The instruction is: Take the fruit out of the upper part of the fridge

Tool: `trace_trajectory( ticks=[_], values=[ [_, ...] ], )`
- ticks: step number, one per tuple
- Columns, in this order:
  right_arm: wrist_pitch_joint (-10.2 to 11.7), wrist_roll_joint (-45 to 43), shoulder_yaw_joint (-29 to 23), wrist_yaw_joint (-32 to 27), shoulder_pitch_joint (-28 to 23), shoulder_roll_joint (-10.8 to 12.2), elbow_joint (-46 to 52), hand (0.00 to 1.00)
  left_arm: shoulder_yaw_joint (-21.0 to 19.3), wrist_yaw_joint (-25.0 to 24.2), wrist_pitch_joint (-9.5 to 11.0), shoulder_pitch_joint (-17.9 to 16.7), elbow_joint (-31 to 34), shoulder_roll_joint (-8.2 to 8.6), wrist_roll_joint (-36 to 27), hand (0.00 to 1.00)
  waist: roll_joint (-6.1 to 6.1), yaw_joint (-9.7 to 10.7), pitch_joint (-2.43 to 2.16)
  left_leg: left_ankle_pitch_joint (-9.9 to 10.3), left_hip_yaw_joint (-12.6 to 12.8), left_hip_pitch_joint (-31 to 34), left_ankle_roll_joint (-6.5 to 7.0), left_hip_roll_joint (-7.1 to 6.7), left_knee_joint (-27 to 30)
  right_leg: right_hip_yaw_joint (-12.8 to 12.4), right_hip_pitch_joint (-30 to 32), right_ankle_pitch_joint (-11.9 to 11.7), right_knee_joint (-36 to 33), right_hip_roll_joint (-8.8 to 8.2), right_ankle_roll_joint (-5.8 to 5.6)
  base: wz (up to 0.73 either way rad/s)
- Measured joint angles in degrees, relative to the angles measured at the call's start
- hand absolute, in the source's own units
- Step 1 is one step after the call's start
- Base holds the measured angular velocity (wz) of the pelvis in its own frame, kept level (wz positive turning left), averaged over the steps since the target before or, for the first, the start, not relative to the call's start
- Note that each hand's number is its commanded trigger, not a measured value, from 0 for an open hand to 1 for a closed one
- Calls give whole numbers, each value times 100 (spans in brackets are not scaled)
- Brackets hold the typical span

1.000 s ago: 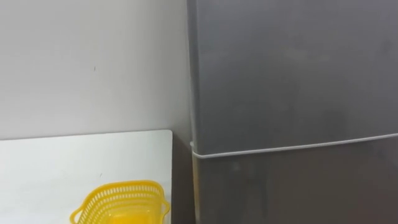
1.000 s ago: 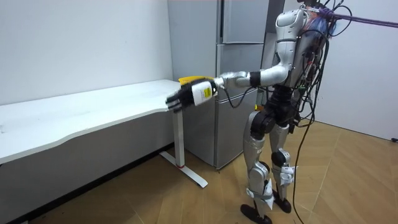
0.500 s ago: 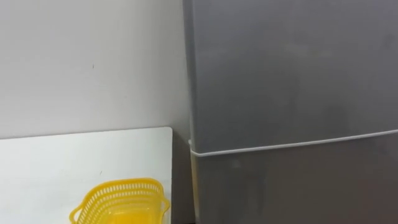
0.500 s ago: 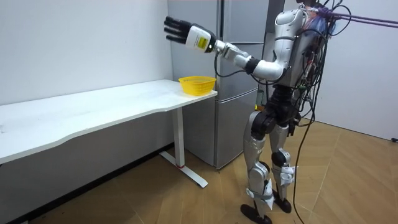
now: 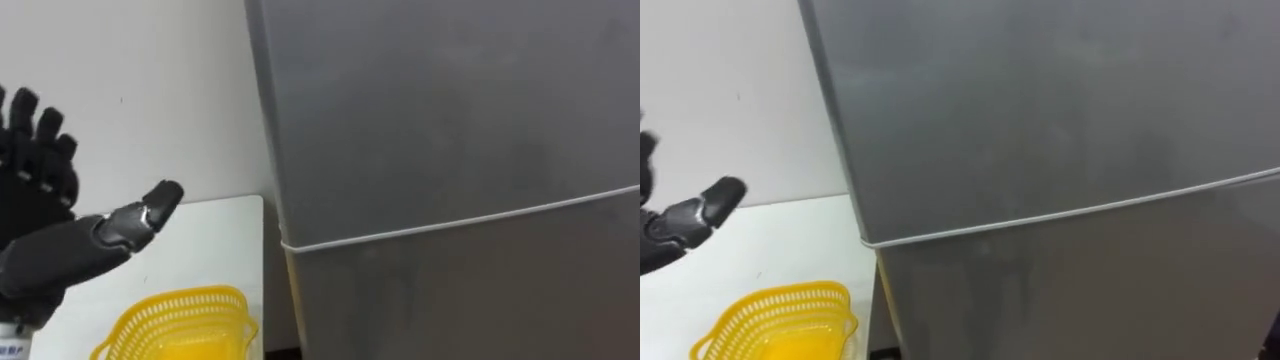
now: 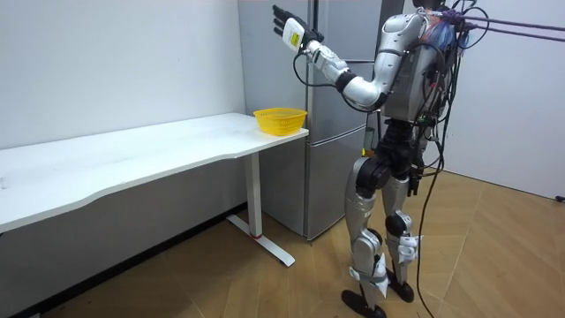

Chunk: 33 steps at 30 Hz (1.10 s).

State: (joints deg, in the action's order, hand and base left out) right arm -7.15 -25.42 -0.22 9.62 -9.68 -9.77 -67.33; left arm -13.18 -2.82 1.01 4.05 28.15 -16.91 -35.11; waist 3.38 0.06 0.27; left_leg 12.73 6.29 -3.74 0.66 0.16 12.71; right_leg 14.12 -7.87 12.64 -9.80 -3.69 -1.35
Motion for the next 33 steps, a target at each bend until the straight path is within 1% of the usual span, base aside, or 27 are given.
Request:
trace_trajectory(
  ticks=[1, 3, 4, 5, 7, 8, 9, 11, 15, 19, 21, 25, 33],
  values=[
    [-1, 15, -4, 0, -1, -3, 0, 0, 0, -92, -19, 23, 0, -19, -32, 0, 17, 10, 2, 0, 0, 1, 0, 0, -2, -1, -2, 0, -2, -1, 0, 0],
    [-4, 21, -7, -13, -24, -11, 0, 0, 0, -420, -118, 38, -1, -55, -150, 0, 97, 75, -9, 0, 15, 6, 0, 0, 0, 3, -22, 0, -6, -6, -1, 0],
    [-5, 20, -7, -17, -39, -13, 0, 0, 0, -501, -143, 38, -1, -55, -200, 0, 112, 100, -8, 0, 37, 5, 0, 0, 0, 0, -21, 0, -8, -6, 0, 0],
    [-5, 20, -5, -24, -49, -20, -1, 0, 0, -647, -185, 38, -1, -62, -302, 0, 124, 100, -4, 0, 131, 5, 0, 1, 0, -6, -13, 0, -14, -7, 0, 0],
    [-18, 18, -9, -23, -56, -50, -7, 0, 9, -874, -235, 38, -1, -81, -371, 0, 171, 132, -31, 0, 188, 6, 0, 6, 0, -7, -15, 0, -17, -12, -1, 0],
    [-24, 20, -9, -22, -55, -81, -18, 0, 12, -1015, -245, 38, -1, -110, -427, 0, 202, 143, -31, 0, 236, 5, 1, 8, -1, -15, -26, 2, -15, -16, -3, 0],
    [-32, 20, -10, -17, -55, -102, -23, 0, 26, -1173, -248, 40, -1, -188, -470, 0, 206, 168, -31, -1, 290, -15, 2, 14, -2, -17, -21, 9, -5, -18, -4, 0],
    [-40, 19, -38, -12, -54, -126, -26, 0, 37, -1406, -266, 40, -1, -253, -471, 0, 193, 175, -26, -1, 344, -76, 2, 27, -8, -57, -40, 12, -4, -16, -1, -8],
    [-53, 19, -233, -1, -58, -164, -27, 0, 38, -1890, -395, 40, 0, -258, -472, 0, 163, 176, -22, -1, 378, -96, 2, 30, -6, -125, -34, 11, -7, -1, -1, -6],
    [-133, 18, -235, 52, -51, -164, -25, 0, 38, -2253, -503, 40, 0, -261, -472, 0, 127, 173, -24, -1, 384, -95, 2, 31, -7, -135, -33, 10, -3, 1, -1, 0],
    [-173, 17, -235, 54, -50, -164, -25, 0, 38, -2345, -531, 40, 0, -262, -471, 0, 128, 175, -24, -1, 388, -97, 2, 31, -6, -145, -32, 10, -1, 1, -1, 0],
    [-173, 9, -236, 53, -47, -165, -27, 0, 38, -2498, -563, 41, 0, -265, -469, 0, 132, 192, -25, -1, 388, -100, 2, 31, -7, -156, -32, 10, -1, 3, 0, 0],
    [-175, 8, -290, 56, -47, -167, -27, 0, 38, -2601, -581, 41, 0, -265, -471, 0, 132, 193, -22, -1, 389, -92, 2, 33, -9, -164, -21, 10, -3, 2, 0, 0]
  ],
)
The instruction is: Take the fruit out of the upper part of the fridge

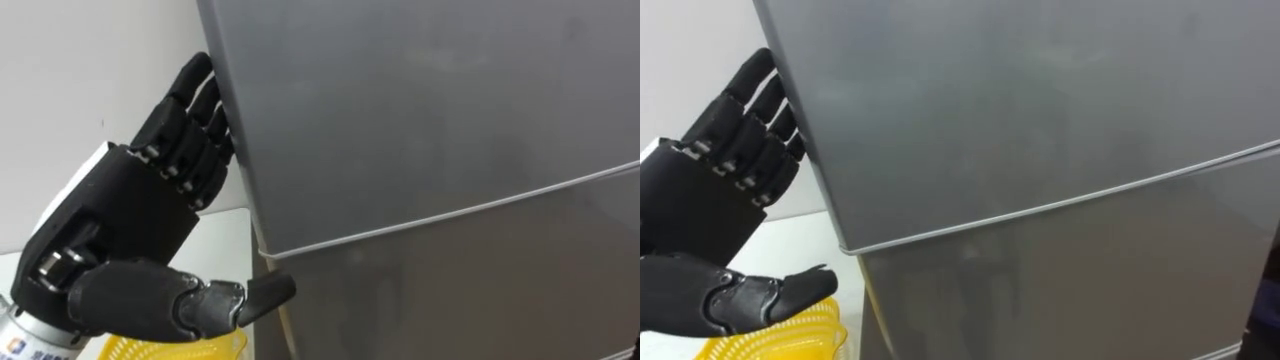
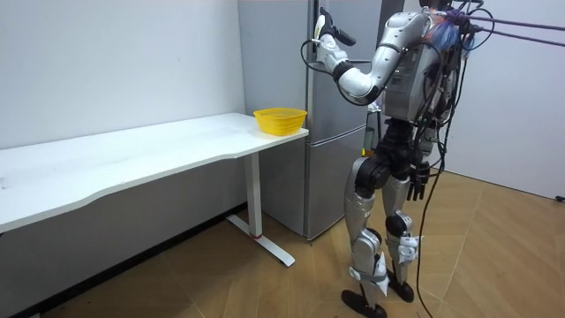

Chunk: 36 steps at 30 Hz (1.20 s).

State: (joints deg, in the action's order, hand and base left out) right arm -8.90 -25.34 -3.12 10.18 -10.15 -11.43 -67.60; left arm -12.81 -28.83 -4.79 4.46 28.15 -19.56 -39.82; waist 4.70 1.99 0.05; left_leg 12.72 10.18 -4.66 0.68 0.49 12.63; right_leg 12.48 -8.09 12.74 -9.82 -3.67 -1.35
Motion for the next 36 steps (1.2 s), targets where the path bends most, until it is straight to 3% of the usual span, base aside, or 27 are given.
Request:
trace_trajectory(
  ticks=[6, 7, 8, 9, 18, 25, 32, 36],
  values=[
    [-73, 4, -49, 29, 2, -3, -2, 0, -3, -49, 0, 0, -4, 0, 0, 0, -1, -5, 1, 0, 6, 3, 0, 2, 1, -28, 5, 0, -1, 1, -1, 0],
    [-77, 4, -48, 46, 2, -5, -2, 0, -3, -54, 0, 0, -4, 0, 0, 15, -2, -7, 1, 0, 6, 2, 0, 2, 1, -30, 5, 0, -2, 0, -1, 0],
    [-88, 5, -48, 65, 2, -6, -2, 0, -3, -65, 0, 0, -4, 0, 0, 61, -2, -14, 1, 0, 7, 1, 0, 2, 1, -34, 4, 0, -3, 0, -1, 0],
    [-106, 5, -48, 87, 2, -6, -2, 0, -3, -71, 0, 0, -4, 0, 0, 100, -2, -18, 1, 0, 10, -2, 0, 1, 1, -40, 3, 0, -3, 0, -1, 0],
    [-119, 5, -40, 131, 3, -11, -2, 0, -221, 82, 2, 1, -112, 0, -11, 100, -18, -45, 23, 1, 11, -1, 1, 1, 2, -60, 0, -1, -1, 1, -3, 0],
    [-116, 11, -26, 134, 2, -14, -1, 0, -174, 111, 14, 1, -111, 2, -229, 100, -1, -63, 42, 1, 10, 5, 2, 7, 1, -74, 3, -4, -2, 1, -10, 0],
    [-113, 11, -27, 161, 5, -17, 0, 0, 248, -237, -21, 1, -102, -10, -226, 100, 15, -30, 33, 1, 25, 10, 1, 1, 0, -117, 20, -5, 1, 10, -8, -2],
    [-112, 15, -26, 177, 6, -41, 2, 0, 351, -419, -27, 22, -101, -89, -230, 97, 58, -18, 5, 1, 43, 35, 1, 1, 1, -129, 55, -6, -3, 7, -6, -2]
  ],
)
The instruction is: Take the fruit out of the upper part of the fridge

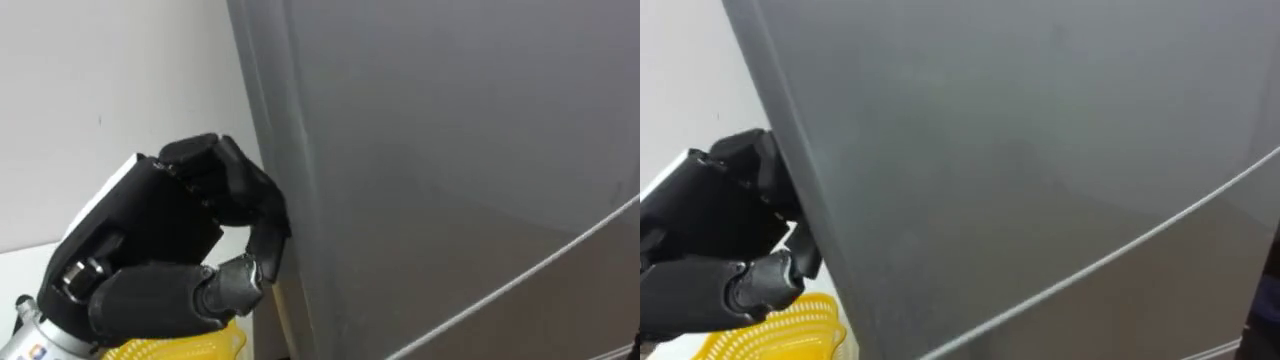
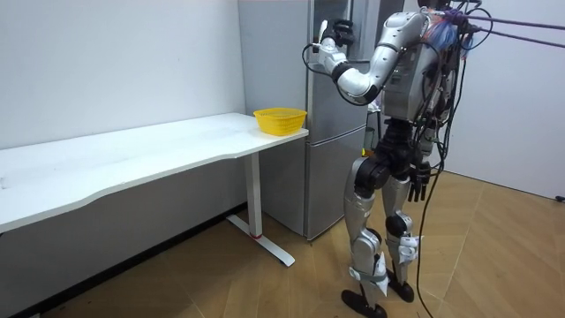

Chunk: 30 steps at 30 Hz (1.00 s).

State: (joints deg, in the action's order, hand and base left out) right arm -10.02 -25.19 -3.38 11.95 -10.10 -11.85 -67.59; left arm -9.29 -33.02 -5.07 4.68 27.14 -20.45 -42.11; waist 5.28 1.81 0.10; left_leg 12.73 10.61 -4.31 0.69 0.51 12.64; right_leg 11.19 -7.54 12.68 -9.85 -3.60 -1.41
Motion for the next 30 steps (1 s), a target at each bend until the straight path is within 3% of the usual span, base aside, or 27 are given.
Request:
trace_trajectory(
  ticks=[2, 6, 8, 9, 10, 23, 30],
  values=[
    [0, 0, 0, 9, -1, -5, 0, 0, 45, -50, 0, 42, 0, -83, 0, 95, 5, -1, -3, 0, 1, 6, 0, 0, -1, 0, 12, 0, -5, 0, 0, 0],
    [0, -1, 1, 29, 1, -44, 2, 0, 81, -161, 0, 66, 0, -93, 0, 84, 5, 1, -3, 0, 7, 9, 0, 3, -1, -20, 31, 0, -17, -1, 0, 0],
    [0, -1, 1, 33, 2, -56, 2, 0, 87, -178, 0, 66, 0, -93, 0, 52, 5, -1, -3, 0, 8, 9, 0, 3, -1, -21, 34, 0, -21, -1, 0, 0],
    [0, -1, 4, 35, 3, -60, 2, 0, 91, -192, 0, 66, 0, -93, 0, 15, 5, 5, -3, 0, 8, 9, 0, 3, -1, -21, 34, 0, -22, 0, 0, 0],
    [-1, -1, 26, 37, 3, -64, 2, 0, 113, -221, 0, 66, 1, -94, 0, 0, 5, 9, -3, 0, 8, 9, 0, 2, -1, -20, 34, 0, -22, 1, 0, 0],
    [17, 5, 349, -140, 270, -94, 21, 0, 530, -279, -41, 67, 4, -102, -2, 0, -28, 111, 9, 0, 20, -2, 0, 0, 8, -27, 58, 0, -79, -2, 3, 0],
    [99, -3, 472, -143, 339, -109, 32, 0, 886, -374, 25, 315, -7, -91, -2, 0, -58, 149, 24, -1, 19, 4, 2, 24, 10, -14, 55, 1, -78, -20, -1, 0]
  ],
)
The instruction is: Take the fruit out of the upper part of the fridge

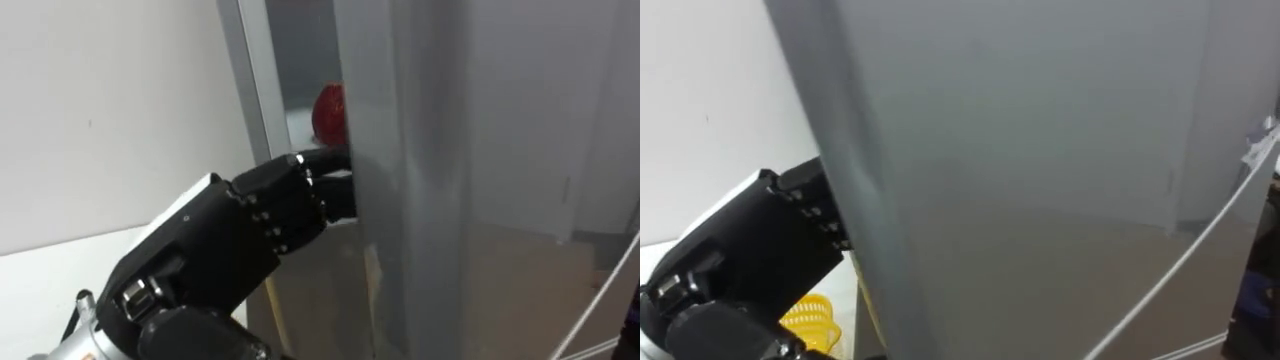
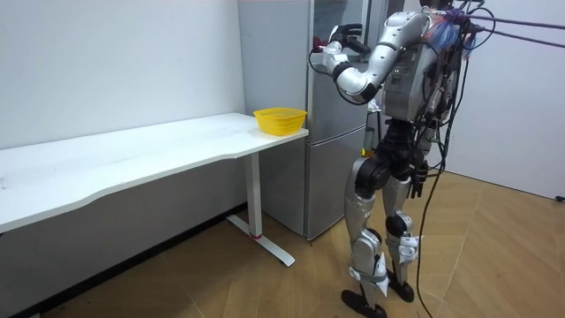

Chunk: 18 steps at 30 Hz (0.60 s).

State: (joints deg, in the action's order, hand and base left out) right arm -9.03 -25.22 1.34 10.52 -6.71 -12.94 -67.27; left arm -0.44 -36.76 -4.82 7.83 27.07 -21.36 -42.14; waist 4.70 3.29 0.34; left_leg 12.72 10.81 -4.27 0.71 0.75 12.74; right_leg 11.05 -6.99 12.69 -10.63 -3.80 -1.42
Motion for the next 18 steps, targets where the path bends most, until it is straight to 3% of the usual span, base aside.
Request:
trace_trajectory(
  ticks=[7, 13, 18],
  values=[
    [98, 48, 157, -115, 86, 3, -59, 0, 521, -56, -2, 99, 3, 13, 4, 0, -4, 173, 3, 0, 33, -18, 0, -23, -16, -23, 3, 0, 11, 15, 2, -2],
    [88, 130, 191, -152, 95, 0, -153, 0, 640, -126, -2, 143, 59, 14, 0, 0, -21, 295, -4, 0, 94, 20, -1, -15, -21, -99, 90, 3, -5, 17, 8, -8],
    [90, 125, 193, -112, 44, 2, -145, 0, 826, -164, -1, 355, 65, 31, -8, 0, -172, 363, -48, 0, 103, 37, -1, 18, -22, -138, 110, -3, -10, 14, 6, -3]
  ],
)
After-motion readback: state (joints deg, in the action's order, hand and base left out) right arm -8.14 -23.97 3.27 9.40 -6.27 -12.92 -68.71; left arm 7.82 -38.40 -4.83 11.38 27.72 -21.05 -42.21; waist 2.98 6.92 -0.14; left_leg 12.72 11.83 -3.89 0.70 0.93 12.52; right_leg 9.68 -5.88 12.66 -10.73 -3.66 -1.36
